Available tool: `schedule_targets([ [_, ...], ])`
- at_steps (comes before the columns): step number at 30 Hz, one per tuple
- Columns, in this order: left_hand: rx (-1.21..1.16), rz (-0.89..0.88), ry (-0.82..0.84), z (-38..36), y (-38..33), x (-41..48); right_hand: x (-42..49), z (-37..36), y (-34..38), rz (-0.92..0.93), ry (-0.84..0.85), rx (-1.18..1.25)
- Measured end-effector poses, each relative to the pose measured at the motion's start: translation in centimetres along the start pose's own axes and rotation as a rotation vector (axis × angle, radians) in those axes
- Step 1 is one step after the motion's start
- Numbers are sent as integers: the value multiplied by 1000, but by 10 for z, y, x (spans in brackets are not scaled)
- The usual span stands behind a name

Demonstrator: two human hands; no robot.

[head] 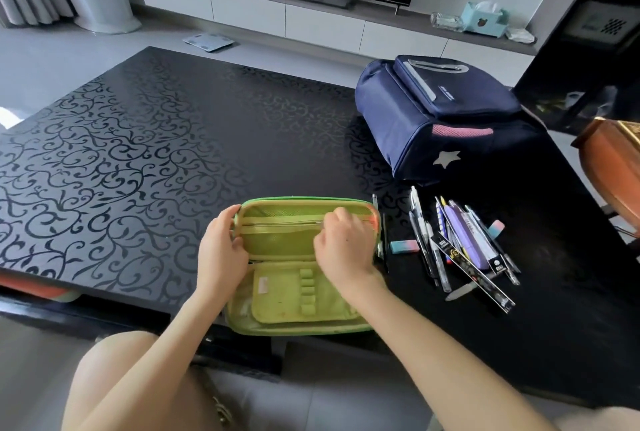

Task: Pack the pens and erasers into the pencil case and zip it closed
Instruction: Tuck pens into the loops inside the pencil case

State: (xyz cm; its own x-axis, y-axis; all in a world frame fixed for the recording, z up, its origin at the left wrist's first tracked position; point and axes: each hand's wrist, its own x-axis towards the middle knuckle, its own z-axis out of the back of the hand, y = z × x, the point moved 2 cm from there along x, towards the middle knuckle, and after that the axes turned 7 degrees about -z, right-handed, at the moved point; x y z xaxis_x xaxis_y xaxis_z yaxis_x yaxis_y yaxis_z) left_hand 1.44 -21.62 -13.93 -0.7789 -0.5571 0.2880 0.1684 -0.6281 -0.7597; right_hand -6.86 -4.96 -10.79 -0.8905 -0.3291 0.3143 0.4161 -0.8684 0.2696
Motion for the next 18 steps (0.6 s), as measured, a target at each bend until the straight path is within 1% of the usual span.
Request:
schedule_targets([
  [2, 13, 12, -20, 0, -2, 1, 3, 17, -41, -71, -77, -55],
  [6, 96, -35, 12, -3, -10, 1, -4, 47, -117, -173, -135, -135],
  [7, 125, -48, 20, -3, -11, 1, -7, 54, -137, -238, -121, -174],
  [8, 187, -81, 15, -4, -13, 1, -11, 60, -156, -328, -66, -250],
  [10, 423, -197, -11, -7, -14, 1, -21, 66, -189, -474, 76, -388],
  [11, 530, -261, -7, -10, -15, 0, -26, 66, -201, -511, 135, -399],
  [13, 628, -365, 56, -16, -19, 1, -32, 65, -214, -542, 178, -317],
  [15, 656, -446, 153, -25, -26, 2, -34, 66, -218, -571, 162, -182],
  [17, 652, -455, 188, -31, -30, 5, -34, 71, -215, -620, 143, -67],
  [18, 644, -432, 195, -33, -30, 7, -33, 76, -212, -607, 119, -37],
])
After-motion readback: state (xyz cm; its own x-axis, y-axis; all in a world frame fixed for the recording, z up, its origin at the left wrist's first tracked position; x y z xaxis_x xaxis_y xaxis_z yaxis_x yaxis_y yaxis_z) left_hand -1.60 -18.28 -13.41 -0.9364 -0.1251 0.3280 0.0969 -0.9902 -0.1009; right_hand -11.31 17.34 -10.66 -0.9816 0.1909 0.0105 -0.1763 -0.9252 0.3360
